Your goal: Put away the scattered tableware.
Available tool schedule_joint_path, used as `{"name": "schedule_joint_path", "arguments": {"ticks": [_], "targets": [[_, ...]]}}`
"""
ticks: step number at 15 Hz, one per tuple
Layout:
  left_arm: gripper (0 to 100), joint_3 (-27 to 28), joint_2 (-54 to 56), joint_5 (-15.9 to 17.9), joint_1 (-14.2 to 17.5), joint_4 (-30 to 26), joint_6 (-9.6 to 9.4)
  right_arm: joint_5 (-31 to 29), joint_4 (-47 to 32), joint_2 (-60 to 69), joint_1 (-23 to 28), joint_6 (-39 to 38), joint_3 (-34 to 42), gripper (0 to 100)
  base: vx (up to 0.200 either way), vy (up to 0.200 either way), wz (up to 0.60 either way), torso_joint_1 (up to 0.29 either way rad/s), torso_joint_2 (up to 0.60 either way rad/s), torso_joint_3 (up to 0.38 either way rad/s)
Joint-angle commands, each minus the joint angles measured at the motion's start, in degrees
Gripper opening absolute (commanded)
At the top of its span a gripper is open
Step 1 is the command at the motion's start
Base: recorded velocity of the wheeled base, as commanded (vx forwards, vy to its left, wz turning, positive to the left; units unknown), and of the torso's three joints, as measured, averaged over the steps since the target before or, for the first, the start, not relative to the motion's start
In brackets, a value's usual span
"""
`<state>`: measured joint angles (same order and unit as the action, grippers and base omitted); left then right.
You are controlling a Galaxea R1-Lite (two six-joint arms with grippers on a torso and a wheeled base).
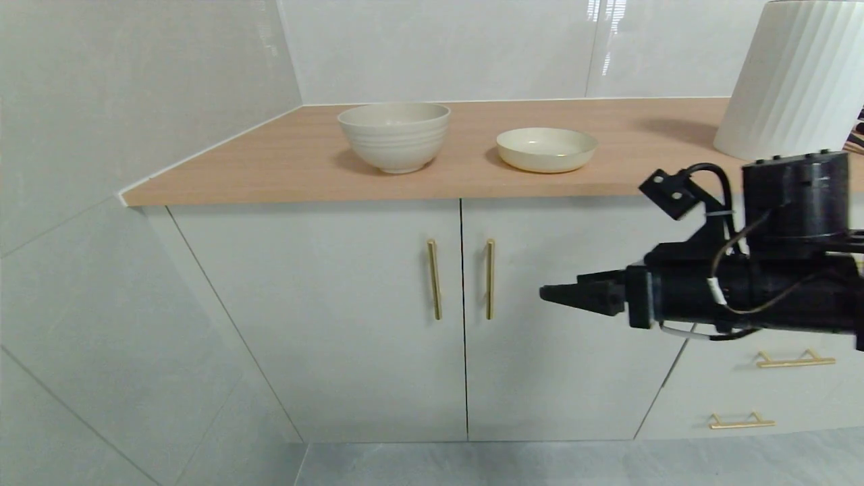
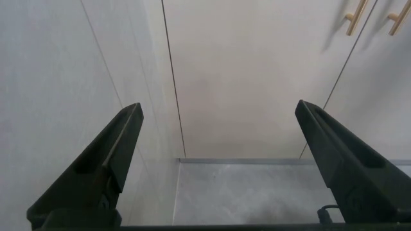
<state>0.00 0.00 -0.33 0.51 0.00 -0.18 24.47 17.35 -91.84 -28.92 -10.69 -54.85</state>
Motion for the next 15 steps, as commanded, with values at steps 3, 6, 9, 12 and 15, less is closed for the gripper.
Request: {"name": "schedule_joint_path", "arguments": {"ticks": [3,6,9,12,15], "targets": [[100,0.0,0.0,0.0,0.0,0.0,0.01,0.1,2.1,-14.4,-2.5,-0.5,-8.8,100,0.0,0.0,0.0,0.0,0.0,0.0],[100,0.0,0.0,0.0,0.0,0.0,0.01,-1.6,10.7,-18.5,-4.3,-1.1,-7.6,100,0.0,0.0,0.0,0.0,0.0,0.0],[100,0.0,0.0,0.0,0.0,0.0,0.01,-2.8,15.1,-18.7,-4.3,-4.3,-7.6,100,0.0,0.0,0.0,0.0,0.0,0.0],[100,0.0,0.0,0.0,0.0,0.0,0.01,-4.4,16.8,-20.7,-4.4,-5.1,-8.0,100,0.0,0.0,0.0,0.0,0.0,0.0],[100,0.0,0.0,0.0,0.0,0.0,0.01,-4.5,22.6,-23.8,-4.8,-6.8,-8.1,100,0.0,0.0,0.0,0.0,0.0,0.0]]}}
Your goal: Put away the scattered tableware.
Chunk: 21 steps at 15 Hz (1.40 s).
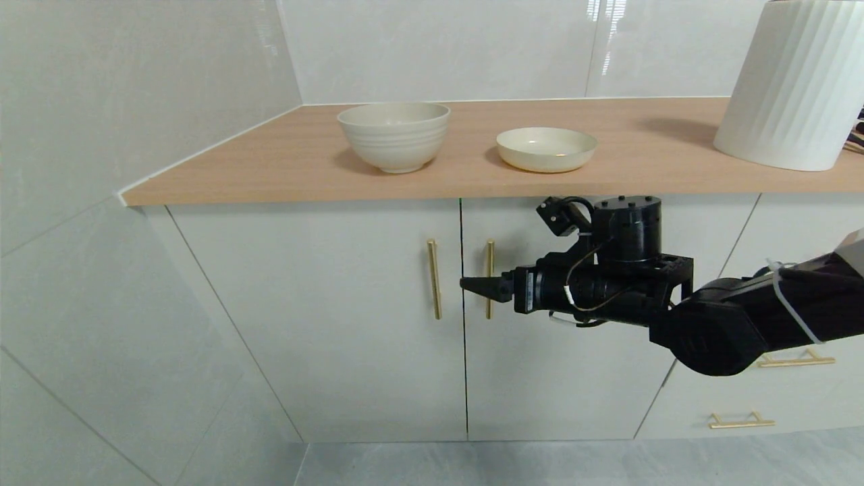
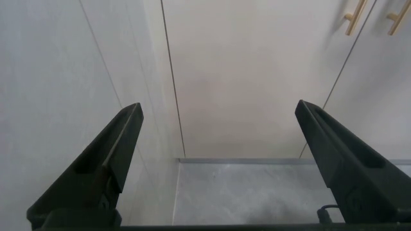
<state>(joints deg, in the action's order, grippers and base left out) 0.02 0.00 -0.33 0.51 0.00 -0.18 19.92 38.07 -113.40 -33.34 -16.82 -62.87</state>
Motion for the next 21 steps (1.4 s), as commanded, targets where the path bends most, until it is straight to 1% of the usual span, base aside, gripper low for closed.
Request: {"name": "schedule_joint_path", "arguments": {"ticks": [1,4,7,9,12,14,18,21], "targets": [[100,0.0,0.0,0.0,0.0,0.0,0.01,-0.1,3.4,-3.1,-0.6,-0.8,-0.1,100,0.0,0.0,0.0,0.0,0.0,0.0],[100,0.0,0.0,0.0,0.0,0.0,0.01,-0.1,4.3,-3.8,-0.6,-1.0,-0.3,100,0.0,0.0,0.0,0.0,0.0,0.0],[100,0.0,0.0,0.0,0.0,0.0,0.01,-1.7,5.2,-5.5,-0.7,-1.9,-2.0,100,0.0,0.0,0.0,0.0,0.0,0.0],[100,0.0,0.0,0.0,0.0,0.0,0.01,-2.1,8.4,-6.4,-0.8,-2.1,-2.0,100,0.0,0.0,0.0,0.0,0.0,0.0],[100,0.0,0.0,0.0,0.0,0.0,0.01,-2.0,8.6,-6.3,-1.0,-2.5,-1.6,100,0.0,0.0,0.0,0.0,0.0,0.0],[100,0.0,0.0,0.0,0.0,0.0,0.01,-2.0,9.0,-6.0,-2.0,-2.5,-0.9,100,0.0,0.0,0.0,0.0,0.0,0.0],[100,0.0,0.0,0.0,0.0,0.0,0.01,-1.7,15.3,-5.4,-3.3,-3.0,2.6,100,0.0,0.0,0.0,0.0,0.0,0.0],[100,0.0,0.0,0.0,0.0,0.0,0.01,-1.5,17.0,-3.3,-4.2,-3.7,4.9,100,0.0,0.0,0.0,0.0,0.0,0.0]]}}
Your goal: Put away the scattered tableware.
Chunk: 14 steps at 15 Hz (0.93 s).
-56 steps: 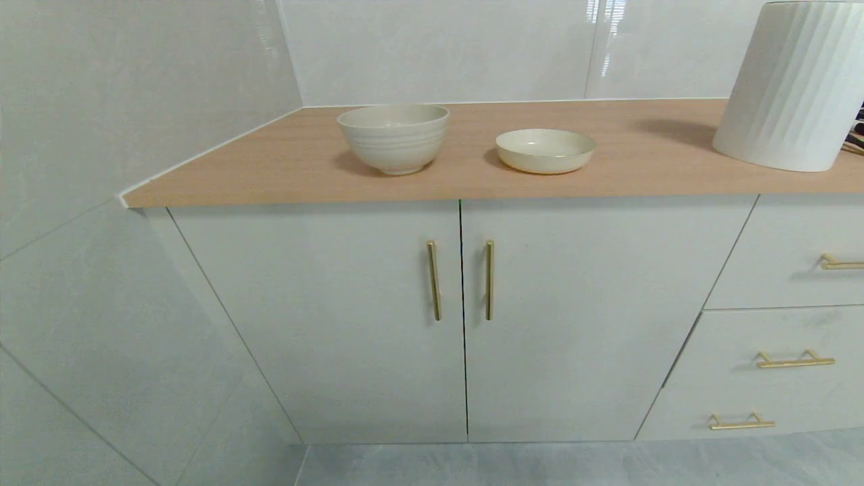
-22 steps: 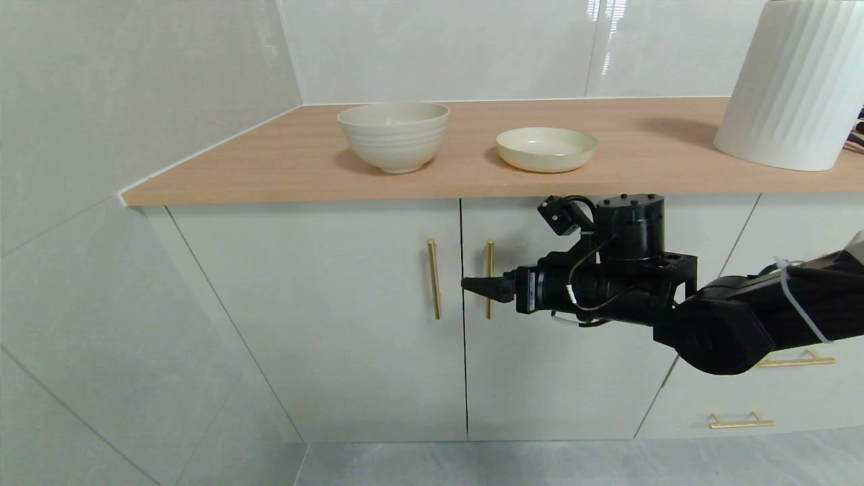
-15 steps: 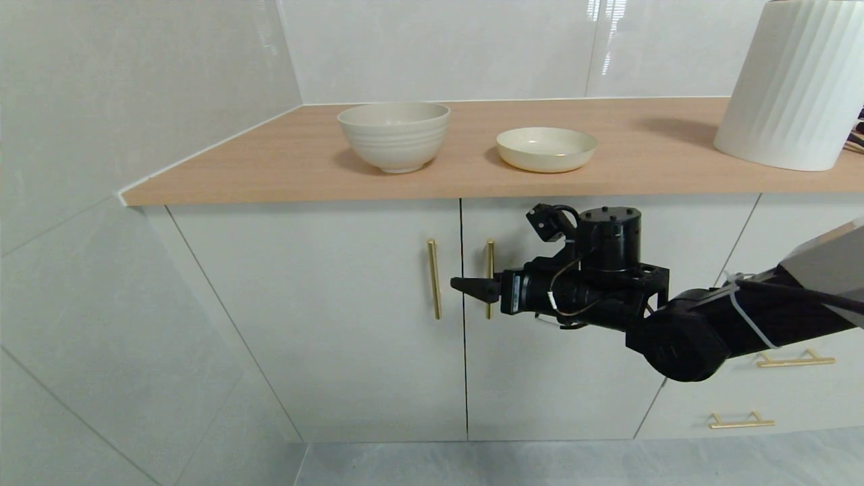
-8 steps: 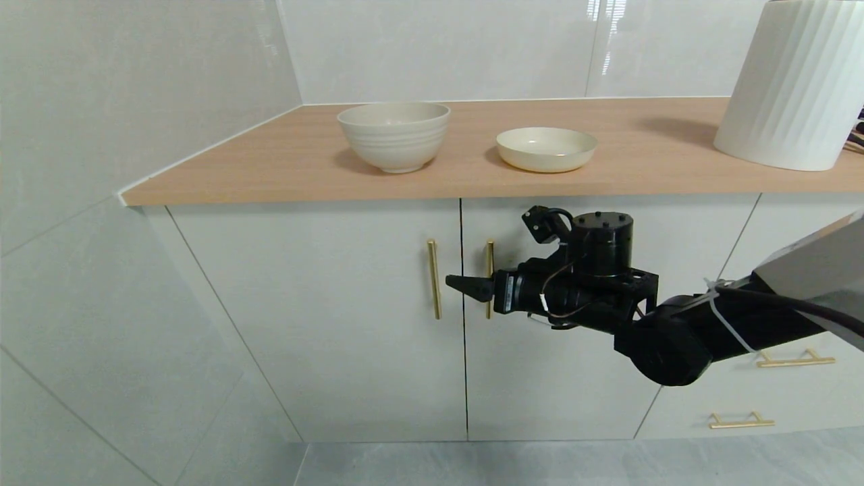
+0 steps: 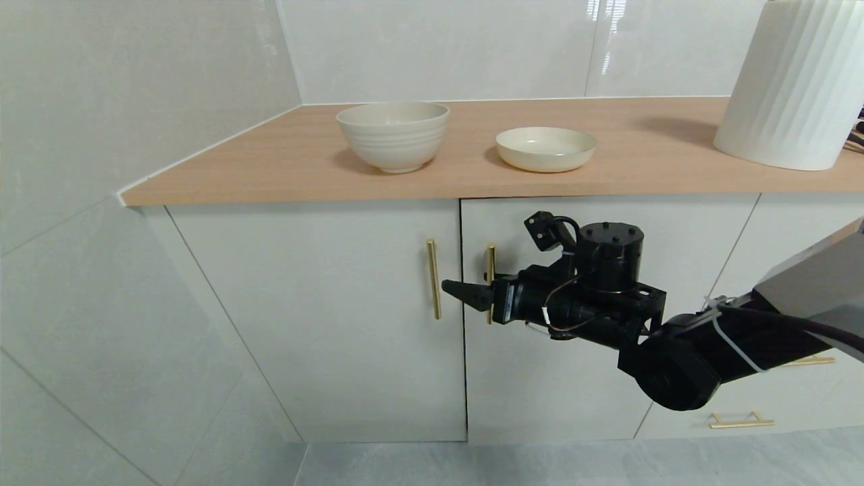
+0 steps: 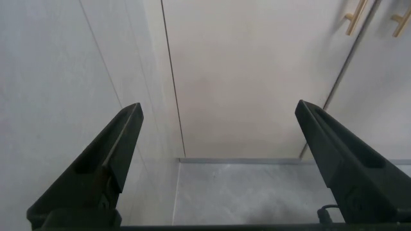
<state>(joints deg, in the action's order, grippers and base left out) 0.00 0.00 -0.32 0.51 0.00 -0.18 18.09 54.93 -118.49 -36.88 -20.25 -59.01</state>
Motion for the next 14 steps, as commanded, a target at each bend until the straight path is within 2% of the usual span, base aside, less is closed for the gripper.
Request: {"name": "schedule_joint_path", "arguments": {"ticks": [1,4,6,14], "targets": [[100,0.0,0.0,0.0,0.0,0.0,0.01,0.5,0.2,2.0,-0.8,-0.4,1.4,100,0.0,0.0,0.0,0.0,0.0,0.0],[100,0.0,0.0,0.0,0.0,0.0,0.01,3.2,1.2,2.8,-1.0,-0.5,4.9,100,0.0,0.0,0.0,0.0,0.0,0.0],[100,0.0,0.0,0.0,0.0,0.0,0.01,3.4,3.3,3.6,-1.7,-0.5,7.0,100,0.0,0.0,0.0,0.0,0.0,0.0],[100,0.0,0.0,0.0,0.0,0.0,0.01,3.5,3.5,10.2,-5.2,-0.4,15.5,100,0.0,0.0,0.0,0.0,0.0,0.0]]}}
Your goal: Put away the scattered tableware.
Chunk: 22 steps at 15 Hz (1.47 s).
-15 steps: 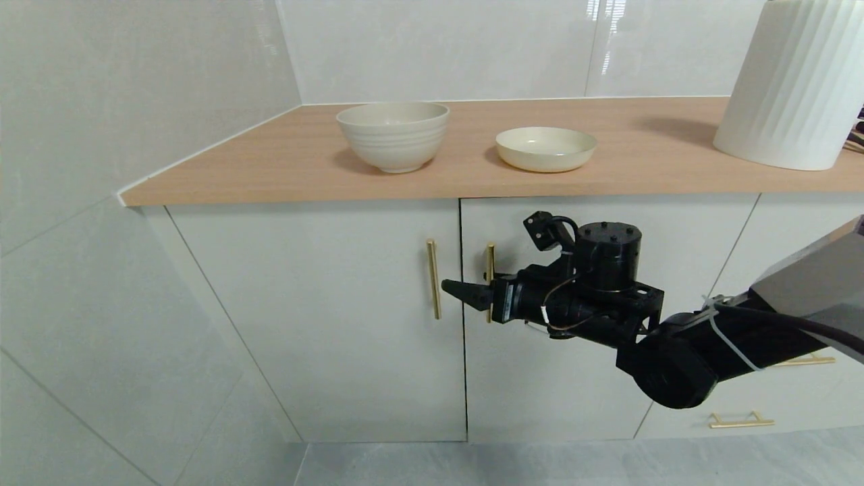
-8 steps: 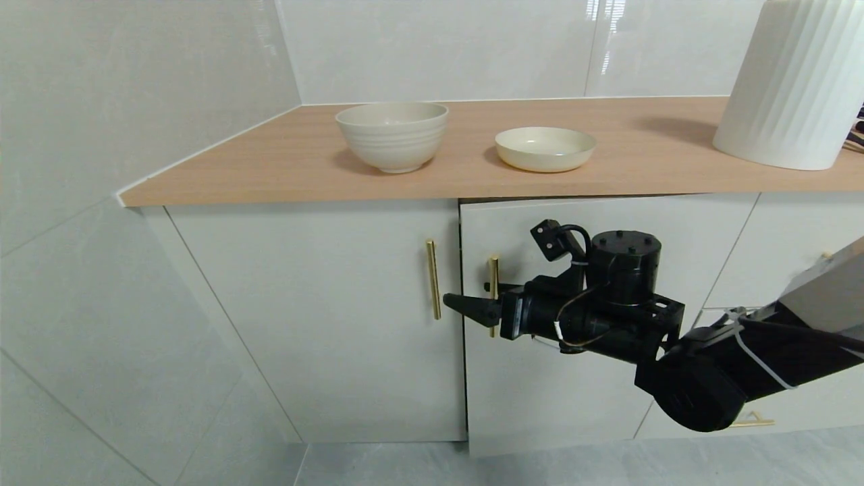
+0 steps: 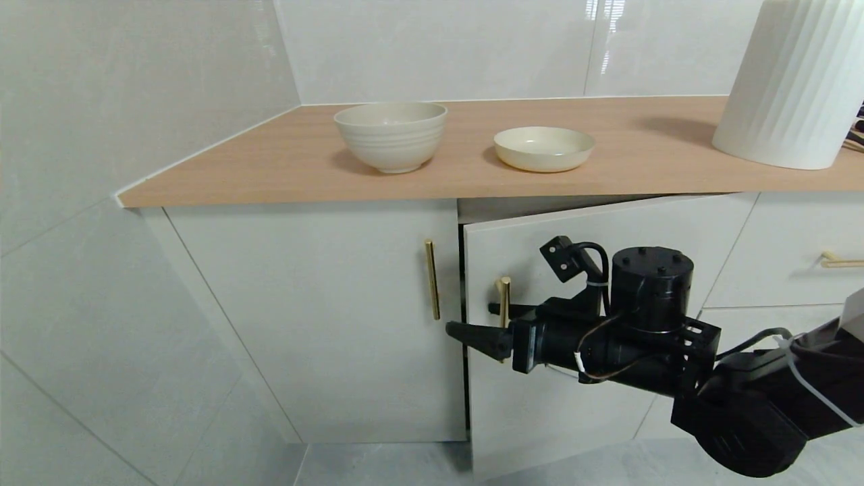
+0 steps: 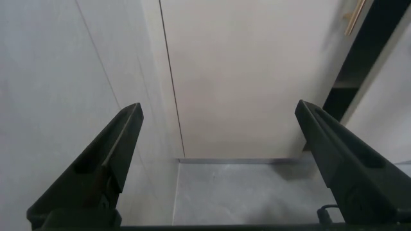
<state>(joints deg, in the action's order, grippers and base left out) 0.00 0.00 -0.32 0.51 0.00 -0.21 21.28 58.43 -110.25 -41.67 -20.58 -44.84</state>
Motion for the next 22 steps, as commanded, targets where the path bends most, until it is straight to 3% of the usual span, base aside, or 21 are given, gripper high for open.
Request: {"name": "schedule_joint_path", "arguments": {"ticks": [1,4,6,7,8,11,13,16,18,21,22], "targets": [[100,0.0,0.0,0.0,0.0,0.0,-0.58,1.1,0.0,2.6,-0.9,-0.1,2.5,100,0.0,0.0,0.0,0.0,0.0,0.0],[100,0.0,0.0,0.0,0.0,0.0,-0.94,2.6,0.1,5.0,-1.0,0.2,5.7,100,0.0,0.0,0.0,0.0,0.0,0.0],[100,0.1,0.0,0.0,0.0,0.3,-0.06,2.7,0.2,6.5,-1.0,0.3,7.7,100,0.0,0.0,0.0,0.0,0.0,0.0],[100,2.1,0.0,0.5,0.0,2.5,1.35,2.6,0.2,6.7,-1.0,0.3,8.1,100,0.0,0.0,0.0,0.0,0.0,0.0],[100,5.7,-0.6,2.9,-0.2,2.0,2.84,2.6,0.5,6.9,-1.0,0.4,8.6,100,0.0,0.0,0.0,0.0,0.0,0.0],[100,17.2,-15.1,17.2,-1.4,-5.7,3.02,2.6,2.0,9.2,-1.1,0.2,11.4,100,0.0,0.0,0.0,0.0,0.0,0.0],[100,22.2,-27.9,22.2,-1.3,-4.7,4.25,2.6,2.6,10.1,-2.4,0.4,12.7,100,0.0,0.0,0.0,0.0,0.0,0.0],[100,26.8,-49.2,25.5,-2.5,6.8,4.87,2.6,2.7,10.8,-2.5,0.2,14.6,100,0.0,0.0,0.0,0.0,0.0,0.0],[100,27.2,-58.4,25.8,-6.4,15.5,5.04,2.6,2.7,12.0,-2.9,0.3,15.7,100,0.0,0.0,0.0,0.0,0.0,0.0],[100,27.4,-67.6,25.8,-15.7,22.1,5.48,2.6,2.7,13.5,-2.9,0.3,18.0,100,0.0,0.0,0.0,0.0,0.0,0.0],[0,27.9,-70.9,25.8,-18.4,24.3,6.45,2.6,2.7,13.9,-2.9,0.4,18.7,100,0.0,0.0,0.0,0.0,0.0,0.0]]}}
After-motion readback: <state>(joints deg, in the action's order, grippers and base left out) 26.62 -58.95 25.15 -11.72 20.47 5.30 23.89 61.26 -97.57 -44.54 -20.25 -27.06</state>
